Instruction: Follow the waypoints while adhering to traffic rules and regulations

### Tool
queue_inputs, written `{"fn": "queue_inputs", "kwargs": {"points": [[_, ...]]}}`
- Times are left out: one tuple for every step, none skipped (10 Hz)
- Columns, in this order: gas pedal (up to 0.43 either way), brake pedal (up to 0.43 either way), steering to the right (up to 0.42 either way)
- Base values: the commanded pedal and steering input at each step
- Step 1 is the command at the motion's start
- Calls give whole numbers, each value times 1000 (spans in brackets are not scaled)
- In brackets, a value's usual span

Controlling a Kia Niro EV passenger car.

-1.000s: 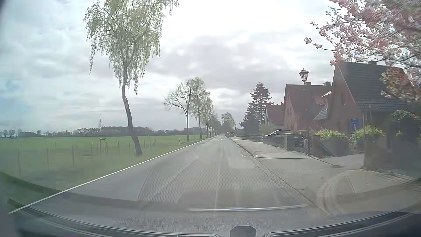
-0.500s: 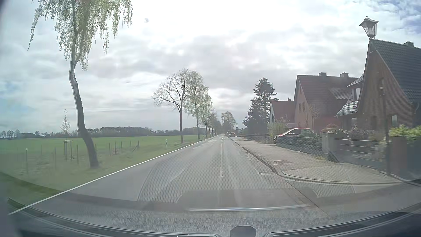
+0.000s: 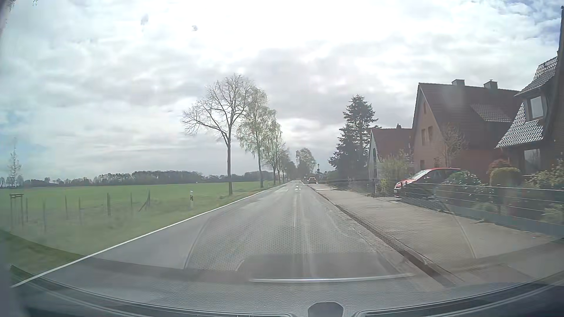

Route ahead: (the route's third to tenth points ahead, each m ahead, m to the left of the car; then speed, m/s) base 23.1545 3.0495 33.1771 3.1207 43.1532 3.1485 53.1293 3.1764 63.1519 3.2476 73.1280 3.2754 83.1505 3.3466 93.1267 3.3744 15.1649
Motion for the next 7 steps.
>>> {"fn": "queue_inputs", "kwargs": {"points": [[189,0,-2],[189,0,-2],[189,0,-2],[189,0,-2],[189,0,-2],[189,0,-2],[189,0,-2]]}}
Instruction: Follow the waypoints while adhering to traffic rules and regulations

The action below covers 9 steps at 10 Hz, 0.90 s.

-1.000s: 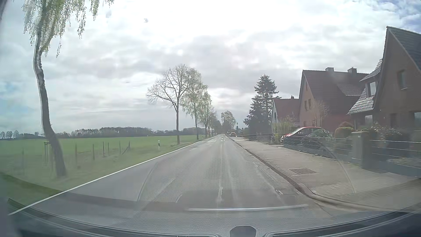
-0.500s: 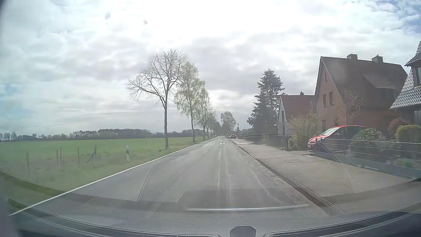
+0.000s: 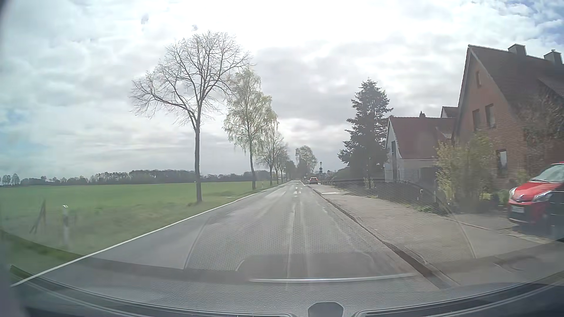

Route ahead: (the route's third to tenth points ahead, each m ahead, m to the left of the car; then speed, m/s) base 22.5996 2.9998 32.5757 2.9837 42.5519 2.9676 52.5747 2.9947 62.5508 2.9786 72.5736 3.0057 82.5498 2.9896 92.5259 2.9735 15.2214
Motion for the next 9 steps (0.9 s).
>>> {"fn": "queue_inputs", "kwargs": {"points": [[189,0,-2],[197,0,-2],[197,0,-2],[197,0,-2],[197,0,-2],[197,0,-2],[197,0,-2],[197,0,-2],[197,0,-2]]}}
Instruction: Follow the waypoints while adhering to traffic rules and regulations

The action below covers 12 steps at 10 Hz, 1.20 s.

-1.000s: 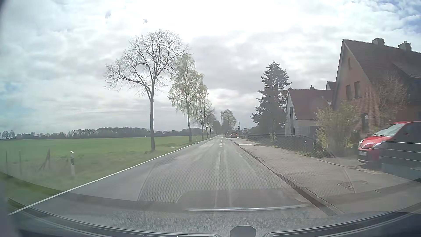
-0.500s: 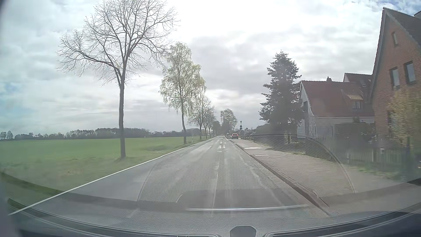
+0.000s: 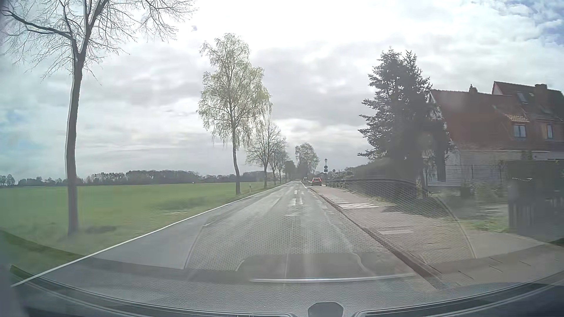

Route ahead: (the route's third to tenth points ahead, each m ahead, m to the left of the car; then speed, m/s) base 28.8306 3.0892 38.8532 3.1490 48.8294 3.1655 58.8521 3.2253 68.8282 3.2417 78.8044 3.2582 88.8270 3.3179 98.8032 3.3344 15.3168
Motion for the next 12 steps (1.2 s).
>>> {"fn": "queue_inputs", "kwargs": {"points": [[197,0,-2],[197,0,-2],[209,0,-2],[209,0,-2],[209,0,-2],[209,0,-2],[209,0,-3],[209,6,-3],[209,0,-2],[209,0,-2],[209,0,-3],[209,0,-3]]}}
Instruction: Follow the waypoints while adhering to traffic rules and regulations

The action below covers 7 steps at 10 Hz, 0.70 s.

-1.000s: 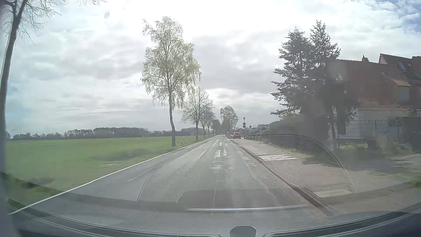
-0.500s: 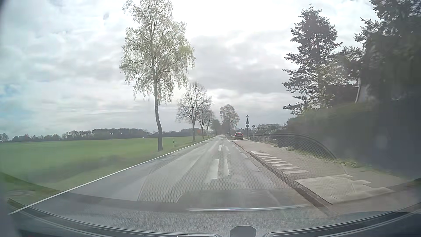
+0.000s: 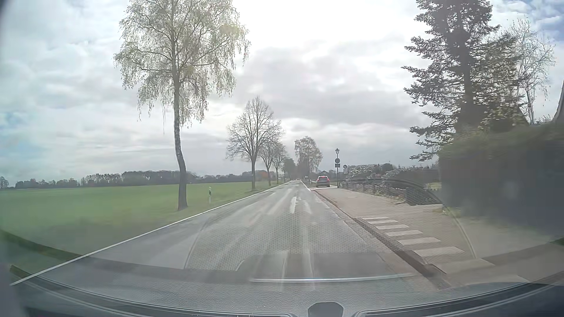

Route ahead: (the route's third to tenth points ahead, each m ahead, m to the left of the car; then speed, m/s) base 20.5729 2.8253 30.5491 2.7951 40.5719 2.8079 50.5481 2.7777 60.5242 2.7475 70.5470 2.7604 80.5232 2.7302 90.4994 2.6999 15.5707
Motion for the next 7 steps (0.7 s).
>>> {"fn": "queue_inputs", "kwargs": {"points": [[209,0,-3],[209,0,-3],[209,0,-3],[209,0,-2],[209,6,-2],[209,0,-3],[209,0,-2]]}}
